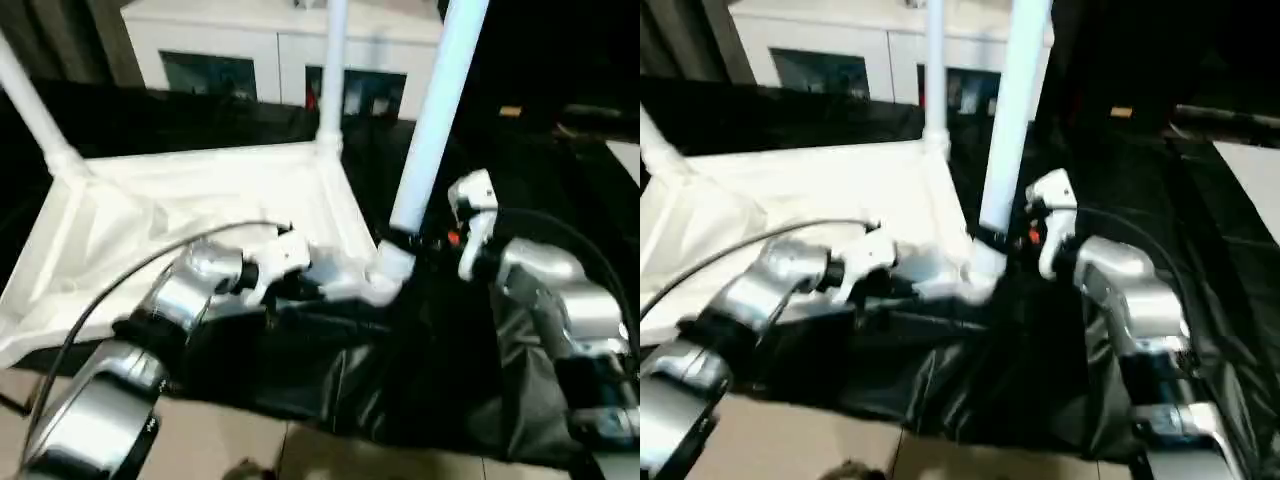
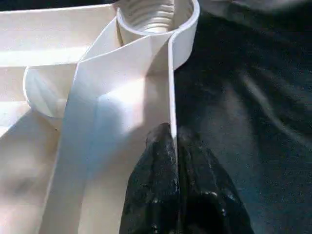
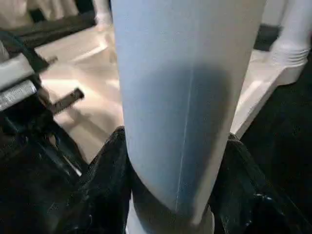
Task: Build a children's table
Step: Insert table leg to table base
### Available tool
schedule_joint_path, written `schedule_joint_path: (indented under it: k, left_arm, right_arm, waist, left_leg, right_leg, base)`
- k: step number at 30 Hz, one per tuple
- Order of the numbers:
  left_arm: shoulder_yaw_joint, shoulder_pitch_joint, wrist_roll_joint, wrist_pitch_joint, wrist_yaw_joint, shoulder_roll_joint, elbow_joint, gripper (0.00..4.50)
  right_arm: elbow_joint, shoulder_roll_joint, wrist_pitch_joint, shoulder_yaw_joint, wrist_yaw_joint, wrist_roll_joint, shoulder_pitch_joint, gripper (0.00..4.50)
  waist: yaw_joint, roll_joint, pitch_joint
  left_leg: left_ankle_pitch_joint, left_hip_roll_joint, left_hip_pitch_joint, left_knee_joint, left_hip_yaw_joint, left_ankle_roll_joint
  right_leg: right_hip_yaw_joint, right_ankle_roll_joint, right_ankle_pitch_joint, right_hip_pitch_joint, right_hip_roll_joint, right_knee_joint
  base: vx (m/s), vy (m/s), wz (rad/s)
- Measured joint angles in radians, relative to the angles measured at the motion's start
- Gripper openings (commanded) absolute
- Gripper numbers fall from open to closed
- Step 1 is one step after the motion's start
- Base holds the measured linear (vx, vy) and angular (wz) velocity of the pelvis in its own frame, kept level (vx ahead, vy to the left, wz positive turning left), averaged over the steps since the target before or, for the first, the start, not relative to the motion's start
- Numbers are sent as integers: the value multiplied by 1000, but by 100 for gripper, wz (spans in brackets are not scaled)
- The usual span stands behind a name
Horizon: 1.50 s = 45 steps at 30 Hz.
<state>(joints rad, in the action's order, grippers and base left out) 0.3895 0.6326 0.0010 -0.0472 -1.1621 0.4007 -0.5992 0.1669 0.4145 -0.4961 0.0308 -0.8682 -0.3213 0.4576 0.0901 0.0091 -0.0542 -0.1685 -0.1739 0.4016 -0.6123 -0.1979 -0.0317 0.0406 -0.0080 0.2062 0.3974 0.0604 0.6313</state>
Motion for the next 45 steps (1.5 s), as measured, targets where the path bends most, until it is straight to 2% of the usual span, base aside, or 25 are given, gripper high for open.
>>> schedule_joint_path:
  k: [4,12,17,21,28,37,41,45]
  left_arm:
    - [-1,-64,3,-46,20,8,113,0]
    - [0,-85,25,-64,57,8,148,0]
    - [3,-86,27,-84,53,14,165,0]
    - [4,-83,36,-86,52,15,164,0]
    - [10,-79,42,-93,53,13,163,0]
    - [10,-78,53,-90,63,14,161,0]
    - [11,-78,53,-83,62,7,159,0]
    - [11,-79,51,-79,58,6,159,0]
  right_arm:
    - [-30,-1,-27,18,-9,-11,-30,185]
    - [-73,24,-104,22,-39,-38,-35,184]
    - [-89,49,-125,52,-63,-40,-43,184]
    - [-77,37,-122,52,-52,-36,-39,184]
    - [32,-28,-61,19,8,-39,-24,184]
    - [90,-77,-34,-37,34,-76,-32,184]
    - [34,-88,11,-74,38,-104,-118,184]
    - [-22,-107,76,-83,58,-108,-187,184]
  waist:
    - [0,2,1]
    - [-1,2,1]
    - [-2,2,1]
    - [-3,2,1]
    - [-3,2,1]
    - [-6,2,1]
    - [-3,2,1]
    - [0,4,2]
  left_leg:
    - [0,0,-2,0,0,0]
    - [0,1,-5,0,-1,0]
    - [0,0,-6,0,-1,0]
    - [0,0,-9,0,-1,0]
    - [0,1,-13,2,-1,0]
    - [0,1,-16,3,-1,0]
    - [0,1,-16,5,-1,0]
    - [0,1,-17,10,-1,-1]
  right_leg:
    - [0,0,0,-2,0,0]
    - [-1,0,0,-5,1,-1]
    - [-1,1,0,-5,1,-1]
    - [-1,1,0,-8,1,-1]
    - [-1,1,1,-12,1,-3]
    - [-1,1,0,-14,1,-4]
    - [-1,1,1,-14,1,-7]
    - [0,1,1,-15,1,-11]
  base:
    - [0,0,0]
    - [0,0,0]
    - [0,0,0]
    - [0,0,0]
    - [0,0,0]
    - [0,0,0]
    - [0,0,0]
    - [0,0,0]
